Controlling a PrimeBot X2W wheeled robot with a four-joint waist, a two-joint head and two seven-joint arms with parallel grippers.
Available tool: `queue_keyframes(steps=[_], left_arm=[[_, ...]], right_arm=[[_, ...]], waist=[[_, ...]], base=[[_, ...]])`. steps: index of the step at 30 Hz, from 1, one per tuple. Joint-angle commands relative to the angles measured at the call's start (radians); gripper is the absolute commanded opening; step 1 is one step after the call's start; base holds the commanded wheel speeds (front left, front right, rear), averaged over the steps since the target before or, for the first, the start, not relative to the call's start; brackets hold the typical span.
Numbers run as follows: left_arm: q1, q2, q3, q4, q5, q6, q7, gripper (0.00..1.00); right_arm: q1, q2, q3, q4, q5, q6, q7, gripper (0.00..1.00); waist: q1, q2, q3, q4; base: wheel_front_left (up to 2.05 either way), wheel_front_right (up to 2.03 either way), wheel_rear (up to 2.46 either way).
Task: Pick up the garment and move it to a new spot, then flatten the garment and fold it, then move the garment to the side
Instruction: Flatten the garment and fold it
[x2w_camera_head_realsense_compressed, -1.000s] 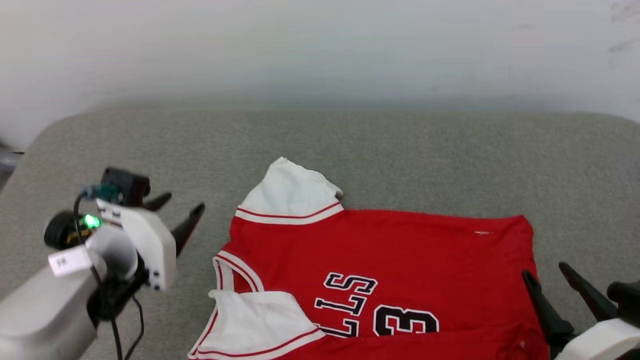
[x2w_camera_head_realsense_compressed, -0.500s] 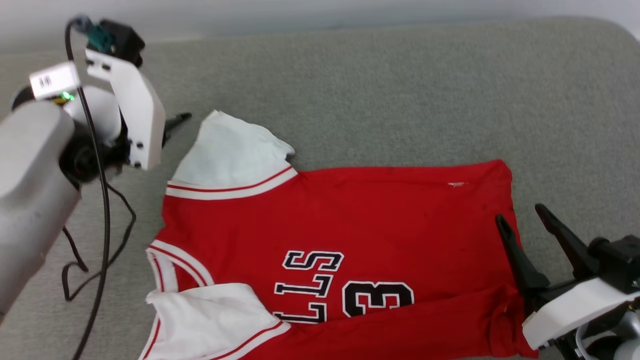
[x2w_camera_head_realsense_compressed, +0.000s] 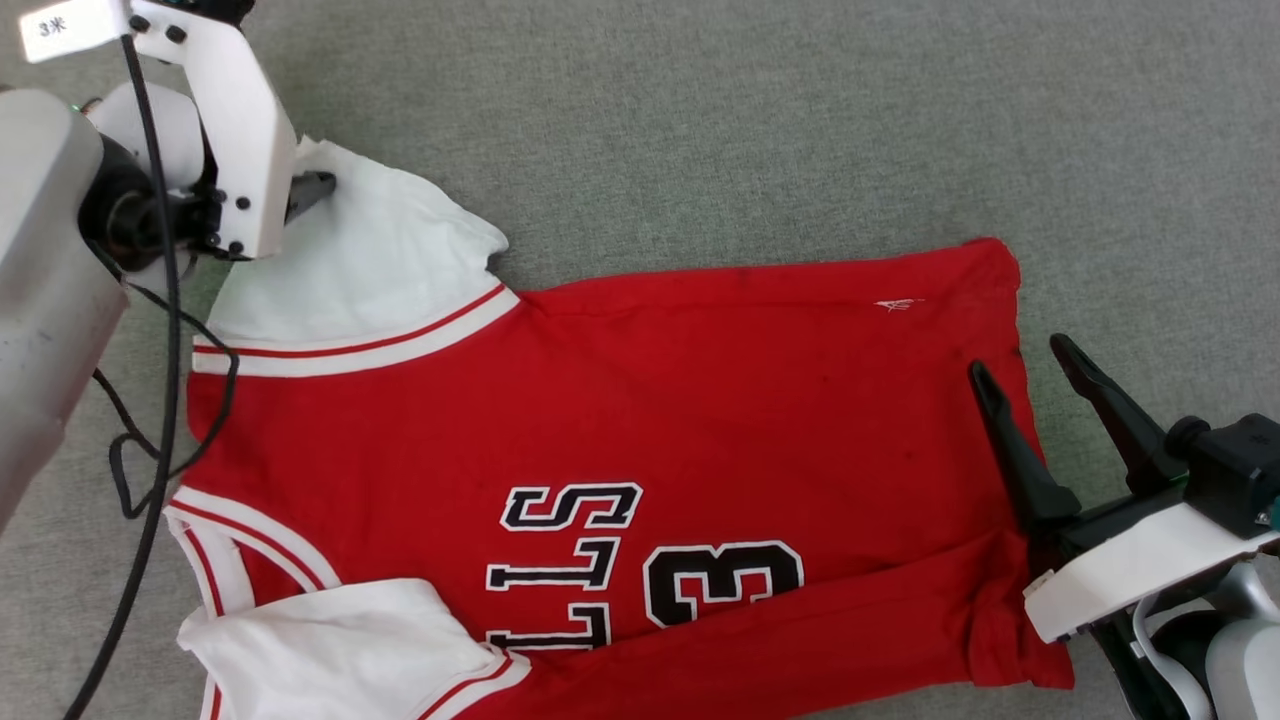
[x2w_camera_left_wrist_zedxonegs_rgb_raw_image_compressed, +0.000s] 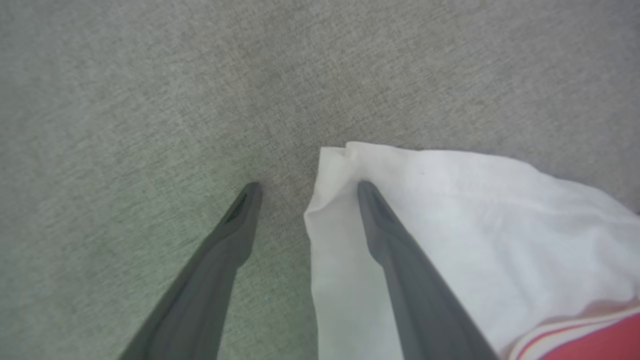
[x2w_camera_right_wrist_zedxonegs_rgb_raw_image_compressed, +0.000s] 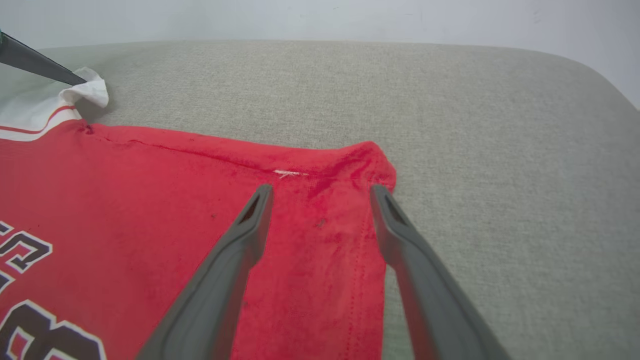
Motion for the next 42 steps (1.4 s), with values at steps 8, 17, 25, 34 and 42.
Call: queue_keyframes(steps=[8, 17, 25, 34, 42], left_arm=[[0.082, -0.007, -0.072, 0.004, -0.011, -0.016, 0.036, 0.0], [0.041, 0.005, -0.083, -0.073, 0.033, -0.018, -0.174, 0.0], [0.06, 0.01, -0.122, -0.174, 0.047, -0.018, -0.294, 0.0], [0.054, 0.007, -0.14, -0.24, 0.063, -0.017, -0.357, 0.0], [0.032, 0.012, -0.137, -0.279, 0.08, -0.016, -0.383, 0.0]], right_arm=[[-0.03, -0.015, -0.017, 0.013, 0.005, -0.001, -0.005, 1.0], [-0.076, -0.136, -0.059, -0.032, 0.021, -0.001, 0.126, 1.0], [-0.207, -0.34, -0.003, -0.002, 0.162, -0.001, 0.46, 1.0], [-0.367, -0.455, 0.122, 0.16, 0.299, -0.001, 0.783, 1.0], [-0.477, -0.422, 0.237, 0.336, 0.282, -0.001, 0.824, 1.0]], waist=[[-0.0001, 0.0, 0.012, -0.008], [-0.0001, 0.0, -0.08, 0.042], [-0.0001, 0.0, -0.124, 0.106], [-0.0001, 0.0, -0.119, 0.163], [-0.0001, 0.0, -0.073, 0.199]], base=[[0.0, 0.0, 0.0], [0.0, 0.0, 0.0], [0.0, 0.0, 0.0], [0.0, 0.0, 0.0], [0.0, 0.0, 0.0]])
